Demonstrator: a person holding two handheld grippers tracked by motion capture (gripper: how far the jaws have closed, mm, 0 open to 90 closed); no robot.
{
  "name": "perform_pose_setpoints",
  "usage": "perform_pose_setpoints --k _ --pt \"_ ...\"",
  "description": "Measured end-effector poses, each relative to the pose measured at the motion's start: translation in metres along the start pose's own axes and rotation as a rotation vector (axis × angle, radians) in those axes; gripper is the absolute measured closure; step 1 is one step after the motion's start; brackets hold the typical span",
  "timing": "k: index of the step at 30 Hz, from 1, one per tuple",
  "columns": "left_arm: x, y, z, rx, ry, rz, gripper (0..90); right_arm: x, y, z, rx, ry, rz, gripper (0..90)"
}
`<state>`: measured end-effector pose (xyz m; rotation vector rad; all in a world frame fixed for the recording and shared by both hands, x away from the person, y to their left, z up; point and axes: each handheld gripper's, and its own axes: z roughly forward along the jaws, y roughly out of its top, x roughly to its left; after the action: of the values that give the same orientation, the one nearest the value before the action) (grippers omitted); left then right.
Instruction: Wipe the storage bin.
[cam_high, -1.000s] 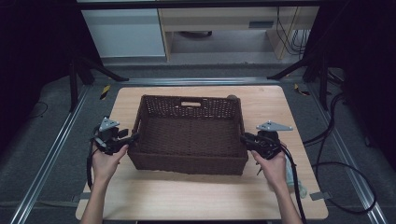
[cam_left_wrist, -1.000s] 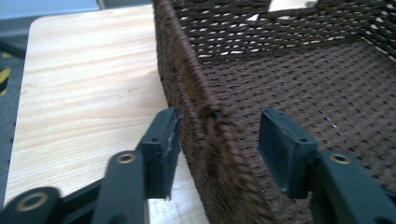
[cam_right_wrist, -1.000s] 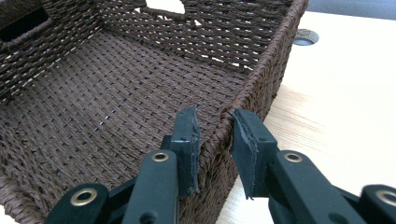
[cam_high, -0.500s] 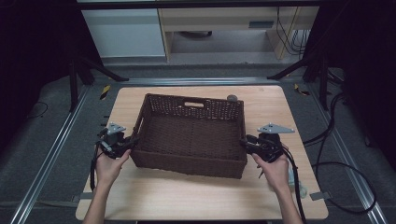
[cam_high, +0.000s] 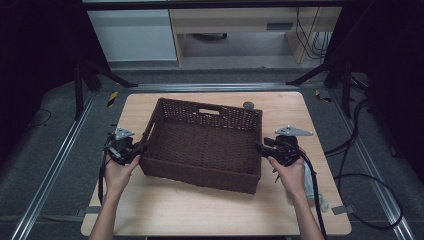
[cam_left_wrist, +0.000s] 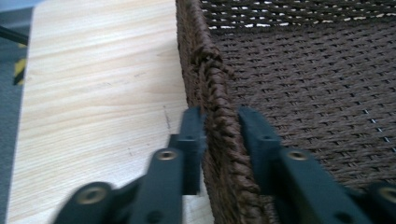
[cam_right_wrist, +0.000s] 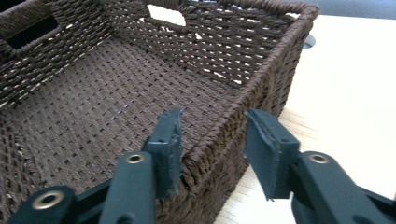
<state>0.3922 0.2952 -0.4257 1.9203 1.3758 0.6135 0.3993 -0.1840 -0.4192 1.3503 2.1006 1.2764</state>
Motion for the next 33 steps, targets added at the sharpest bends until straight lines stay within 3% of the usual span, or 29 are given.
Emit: perform_pose_setpoints --k 2,7,13,20,27,33 --pt "0.0 0.0 -0.002 -0.008 -0.007 -0.002 62.2 0.002 -0.001 0.0 0.006 0.007 -0.003 63.6" --pt "-0.004 -0.004 -0.011 -0.029 -0.023 0.009 59.1 0.004 -0.002 -0.005 0.009 0.008 -0.006 68.1" --pt "-0.001 -0.007 -0.015 -0.045 -0.019 -0.014 64.8 0.011 -0.006 -0.013 0.017 0.003 -0.017 69.2" --pt "-0.001 -0.004 -0.01 -0.035 -0.023 -0.03 77.4 0.019 -0.01 -0.02 0.024 -0.005 -0.022 68.2" --pt "0.003 0.0 -0.004 -0.029 -0.009 -0.042 80.5 0.014 -0.005 -0.017 -0.002 -0.024 -0.014 50.4" --pt "0.004 0.001 0.004 -0.017 0.0 -0.041 80.2 0.009 -0.001 -0.003 -0.007 -0.04 -0.004 49.5"
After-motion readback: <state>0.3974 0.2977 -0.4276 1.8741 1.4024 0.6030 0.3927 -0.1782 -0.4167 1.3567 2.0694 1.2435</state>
